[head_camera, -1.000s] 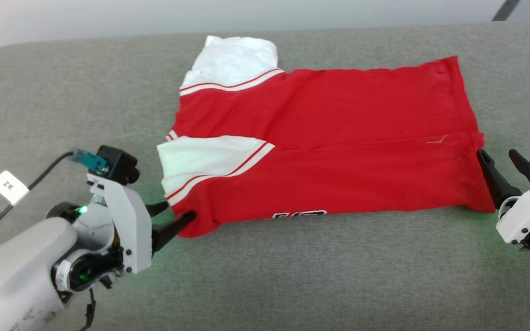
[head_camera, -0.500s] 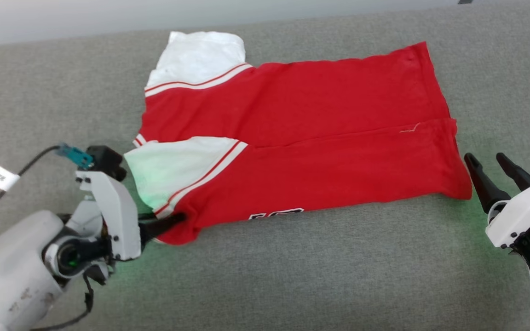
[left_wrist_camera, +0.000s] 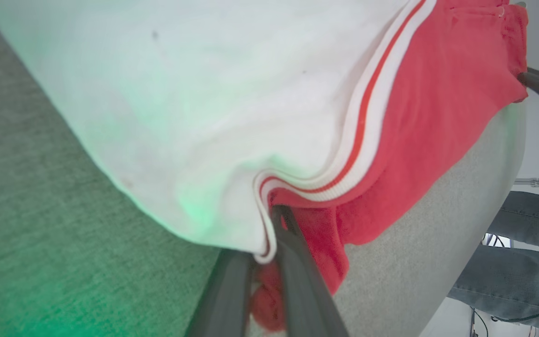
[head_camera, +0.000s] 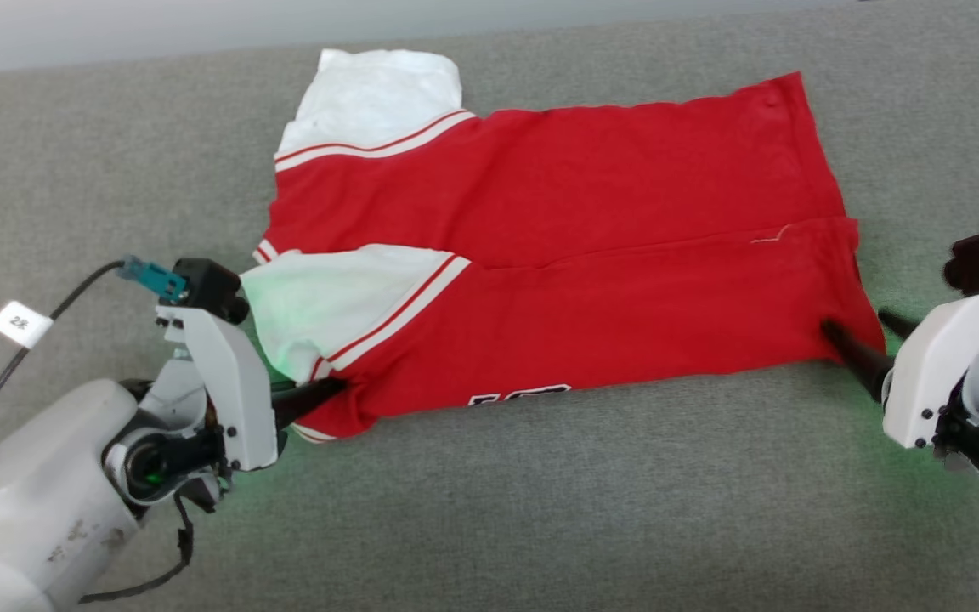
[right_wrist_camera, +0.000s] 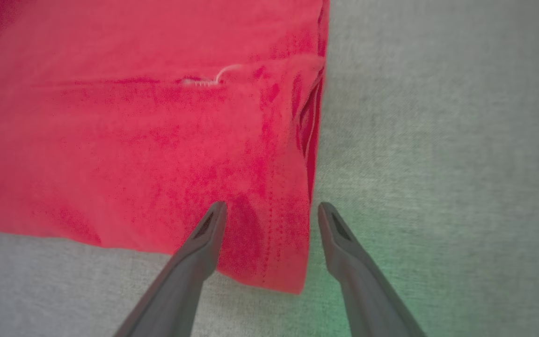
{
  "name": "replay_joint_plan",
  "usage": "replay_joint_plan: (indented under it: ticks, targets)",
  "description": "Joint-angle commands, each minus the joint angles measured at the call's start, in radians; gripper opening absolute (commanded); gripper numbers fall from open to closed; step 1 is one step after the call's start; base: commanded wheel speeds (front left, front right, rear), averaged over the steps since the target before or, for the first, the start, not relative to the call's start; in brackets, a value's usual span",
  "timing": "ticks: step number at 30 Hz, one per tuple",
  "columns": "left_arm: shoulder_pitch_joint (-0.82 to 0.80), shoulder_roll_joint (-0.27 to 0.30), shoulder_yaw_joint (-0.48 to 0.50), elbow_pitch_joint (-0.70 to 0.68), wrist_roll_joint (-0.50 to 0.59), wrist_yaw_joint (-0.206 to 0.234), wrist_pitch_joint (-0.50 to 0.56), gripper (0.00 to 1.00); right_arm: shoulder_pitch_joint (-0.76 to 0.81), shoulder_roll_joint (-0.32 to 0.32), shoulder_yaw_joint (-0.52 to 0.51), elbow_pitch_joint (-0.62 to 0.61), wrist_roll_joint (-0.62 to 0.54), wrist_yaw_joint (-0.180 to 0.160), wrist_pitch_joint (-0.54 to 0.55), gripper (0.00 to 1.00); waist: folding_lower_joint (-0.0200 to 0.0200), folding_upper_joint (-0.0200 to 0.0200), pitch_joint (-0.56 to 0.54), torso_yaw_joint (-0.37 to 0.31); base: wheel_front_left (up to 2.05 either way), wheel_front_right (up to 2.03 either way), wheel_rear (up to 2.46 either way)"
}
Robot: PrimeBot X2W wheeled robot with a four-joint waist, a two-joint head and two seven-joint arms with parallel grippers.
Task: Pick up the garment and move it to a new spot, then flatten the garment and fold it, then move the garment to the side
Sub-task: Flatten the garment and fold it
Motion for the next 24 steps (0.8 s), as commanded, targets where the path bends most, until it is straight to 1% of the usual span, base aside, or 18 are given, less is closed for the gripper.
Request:
replay_joint_plan:
  ticks: [1, 4, 7, 8, 9, 12, 14, 17, 22, 24]
  targets:
    - [0.033, -0.035, -0.034, 0.008, 0.011, 0.002, 0.004, 0.0, -0.006, -0.001, 0.01, 0.02, 0.008, -0.001, 0.039, 1.0, 0.0, 0.0, 0.002, 0.009, 0.0, 0.0, 0.0]
    - [0.032, -0.049, -0.037, 0.003, 0.02, -0.003, -0.006, 0.0, -0.028, -0.008, 0.021, 0.065, 0.011, -0.001, 0.136, 1.0, 0.0, 0.0, 0.004, 0.027, 0.0, 0.0, 0.0]
    - [0.032, -0.062, -0.039, 0.002, 0.025, -0.008, -0.017, 0.0, -0.035, -0.001, 0.02, 0.091, 0.007, -0.001, 0.169, 1.0, 0.0, 0.0, 0.008, 0.042, 0.0, 0.0, 0.0]
    - [0.033, -0.065, -0.04, 0.001, 0.027, -0.009, -0.022, 0.0, -0.037, 0.001, 0.023, 0.094, 0.012, -0.001, 0.175, 0.29, 0.0, 0.0, 0.008, 0.046, 0.0, 0.0, 0.0]
    - [0.033, -0.069, -0.039, 0.0, 0.029, -0.01, -0.027, 0.0, -0.036, 0.001, 0.024, 0.093, 0.017, -0.001, 0.178, 0.0, 0.0, 0.0, 0.009, 0.05, 0.0, 0.0, 0.0]
    - [0.032, -0.066, -0.043, -0.011, 0.053, -0.011, -0.055, 0.0, -0.013, -0.01, 0.008, 0.076, 0.029, -0.001, 0.16, 0.0, 0.0, 0.0, 0.007, 0.063, 0.0, 0.0, 0.0]
    - [0.038, -0.052, -0.042, -0.019, 0.063, -0.013, -0.074, 0.0, 0.009, -0.027, -0.009, 0.052, 0.035, -0.001, 0.145, 0.0, 0.0, 0.0, 0.004, 0.068, 0.0, 0.0, 0.0]
    - [0.054, -0.022, -0.037, -0.05, 0.074, -0.013, -0.105, 0.0, 0.052, -0.048, -0.029, 0.007, 0.045, -0.001, 0.134, 0.0, 0.0, 0.0, -0.003, 0.074, 0.0, 0.0, 0.0]
    - [0.091, 0.032, -0.042, -0.144, 0.101, -0.012, -0.157, 0.0, 0.145, -0.069, -0.078, -0.092, 0.06, -0.001, 0.141, 0.0, 0.0, 0.0, -0.014, 0.083, 0.0, 0.0, 0.0]
    - [0.109, 0.06, -0.041, -0.188, 0.11, -0.002, -0.172, 0.0, 0.189, -0.073, -0.098, -0.135, 0.061, -0.001, 0.153, 0.0, 0.0, 0.0, -0.016, 0.083, 0.0, 0.0, 0.0]
